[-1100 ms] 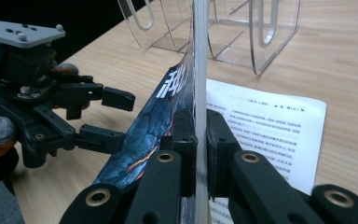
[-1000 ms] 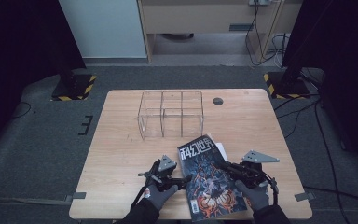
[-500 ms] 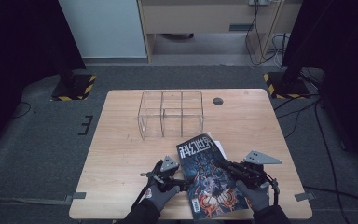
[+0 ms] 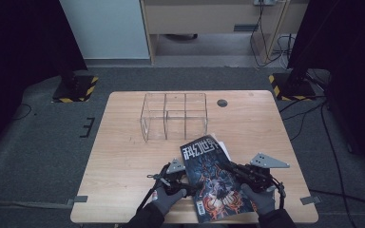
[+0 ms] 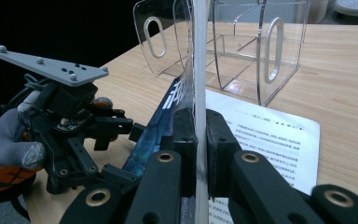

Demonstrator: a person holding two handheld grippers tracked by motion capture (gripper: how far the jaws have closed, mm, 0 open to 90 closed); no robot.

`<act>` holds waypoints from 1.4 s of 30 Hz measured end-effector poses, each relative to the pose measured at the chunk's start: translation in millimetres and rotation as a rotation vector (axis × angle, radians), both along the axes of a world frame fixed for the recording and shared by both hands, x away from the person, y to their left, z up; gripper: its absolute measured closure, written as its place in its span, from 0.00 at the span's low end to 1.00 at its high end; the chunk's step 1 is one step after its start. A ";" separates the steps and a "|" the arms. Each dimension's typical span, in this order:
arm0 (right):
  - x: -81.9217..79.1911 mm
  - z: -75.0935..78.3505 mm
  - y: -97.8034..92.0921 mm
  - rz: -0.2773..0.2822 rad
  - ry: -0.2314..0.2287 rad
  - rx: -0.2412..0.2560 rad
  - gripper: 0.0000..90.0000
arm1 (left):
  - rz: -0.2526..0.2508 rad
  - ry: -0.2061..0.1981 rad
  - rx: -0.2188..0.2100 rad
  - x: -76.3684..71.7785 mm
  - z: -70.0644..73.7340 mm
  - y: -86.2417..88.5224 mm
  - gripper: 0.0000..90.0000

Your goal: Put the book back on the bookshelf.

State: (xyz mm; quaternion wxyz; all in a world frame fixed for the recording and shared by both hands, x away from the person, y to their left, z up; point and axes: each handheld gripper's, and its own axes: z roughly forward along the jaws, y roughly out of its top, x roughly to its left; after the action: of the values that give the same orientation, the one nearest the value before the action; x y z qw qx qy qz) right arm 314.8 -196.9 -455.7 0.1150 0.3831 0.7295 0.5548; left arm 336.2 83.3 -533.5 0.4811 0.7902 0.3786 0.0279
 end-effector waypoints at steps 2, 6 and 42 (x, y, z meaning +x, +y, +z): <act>0.1 0.0 0.5 -0.003 0.001 0.001 0.94 | -0.001 0.012 -0.014 1.4 -2.1 -2.1 0.12; 1.3 -0.9 0.2 -0.005 0.003 -0.004 0.94 | 0.008 0.046 -0.042 5.8 -4.2 -4.4 0.13; 8.9 -3.8 -1.0 -0.033 0.004 -0.019 0.94 | 0.038 0.111 -0.129 10.7 -1.8 -0.5 0.49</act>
State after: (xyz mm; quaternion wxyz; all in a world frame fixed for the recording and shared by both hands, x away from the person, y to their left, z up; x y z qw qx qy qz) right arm 323.7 -197.9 -459.5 0.1262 0.3950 0.7287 0.5451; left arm 346.9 82.8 -535.3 0.5087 0.7506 0.4206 -0.0315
